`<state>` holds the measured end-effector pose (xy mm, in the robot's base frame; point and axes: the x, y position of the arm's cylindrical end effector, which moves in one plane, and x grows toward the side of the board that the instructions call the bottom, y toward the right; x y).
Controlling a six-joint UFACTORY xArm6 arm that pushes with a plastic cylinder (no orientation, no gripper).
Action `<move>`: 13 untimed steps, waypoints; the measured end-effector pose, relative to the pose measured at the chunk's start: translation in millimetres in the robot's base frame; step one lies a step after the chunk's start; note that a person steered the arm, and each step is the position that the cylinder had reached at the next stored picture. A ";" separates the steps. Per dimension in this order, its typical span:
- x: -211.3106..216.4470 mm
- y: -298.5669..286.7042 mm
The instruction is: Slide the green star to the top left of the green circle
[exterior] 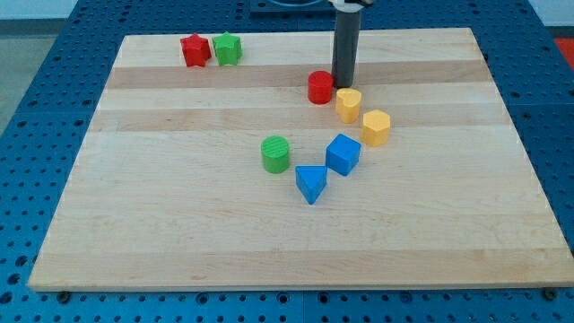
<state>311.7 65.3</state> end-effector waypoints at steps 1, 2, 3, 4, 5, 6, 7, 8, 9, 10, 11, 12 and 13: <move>-29.7 0.0; -61.3 -5.2; -92.6 -33.2; -115.9 -71.1; -117.7 -101.6; -119.4 -142.1; -119.7 -180.0; -117.7 -191.8; -104.2 -191.7; -87.1 -191.5; -69.5 -191.5; -49.2 -185.7; -31.1 -180.2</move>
<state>280.6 -114.9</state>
